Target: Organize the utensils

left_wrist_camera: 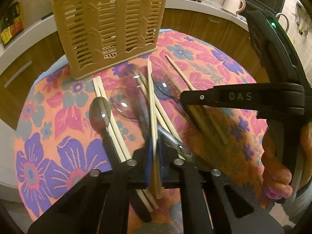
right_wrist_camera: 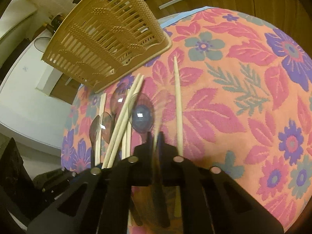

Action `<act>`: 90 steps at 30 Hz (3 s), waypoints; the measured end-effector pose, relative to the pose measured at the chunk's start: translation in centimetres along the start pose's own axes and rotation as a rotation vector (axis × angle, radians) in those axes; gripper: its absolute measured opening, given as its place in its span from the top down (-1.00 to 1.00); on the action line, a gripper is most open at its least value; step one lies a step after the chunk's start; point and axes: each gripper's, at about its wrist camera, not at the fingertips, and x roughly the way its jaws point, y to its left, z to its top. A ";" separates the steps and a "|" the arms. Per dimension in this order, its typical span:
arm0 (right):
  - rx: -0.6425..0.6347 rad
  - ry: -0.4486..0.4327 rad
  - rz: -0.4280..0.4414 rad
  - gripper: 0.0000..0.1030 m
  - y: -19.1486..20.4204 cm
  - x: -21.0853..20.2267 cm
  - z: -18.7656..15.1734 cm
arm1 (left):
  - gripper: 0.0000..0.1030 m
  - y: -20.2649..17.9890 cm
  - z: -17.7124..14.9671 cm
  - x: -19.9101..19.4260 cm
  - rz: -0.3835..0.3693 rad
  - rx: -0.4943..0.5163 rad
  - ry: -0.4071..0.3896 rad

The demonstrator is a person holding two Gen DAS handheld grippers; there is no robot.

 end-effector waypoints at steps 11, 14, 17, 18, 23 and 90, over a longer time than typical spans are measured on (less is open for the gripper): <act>-0.086 -0.056 0.007 0.96 0.6 -2.6 0.4 | 0.96 5.1 -1.5 -3.8 -0.134 -0.268 -0.138; -0.159 -0.046 -0.074 0.96 0.8 -2.7 0.8 | 0.96 6.8 -2.8 -5.0 -0.032 -0.329 -0.155; -0.212 -0.026 -0.171 0.96 0.1 -2.4 1.2 | 0.96 8.0 -4.0 -4.9 0.046 -0.365 -0.135; -0.232 -0.019 -0.206 0.96 -0.1 -2.3 1.2 | 0.96 8.3 -4.4 -4.5 0.061 -0.378 -0.112; -0.295 0.012 -0.291 0.96 -1.9 -2.4 1.2 | 0.76 8.4 -5.0 -3.9 0.085 -0.370 -0.076; -0.504 -0.740 -0.045 0.92 10.5 -7.4 18.7 | 0.80 9.7 17.7 -8.6 0.081 -0.179 -0.868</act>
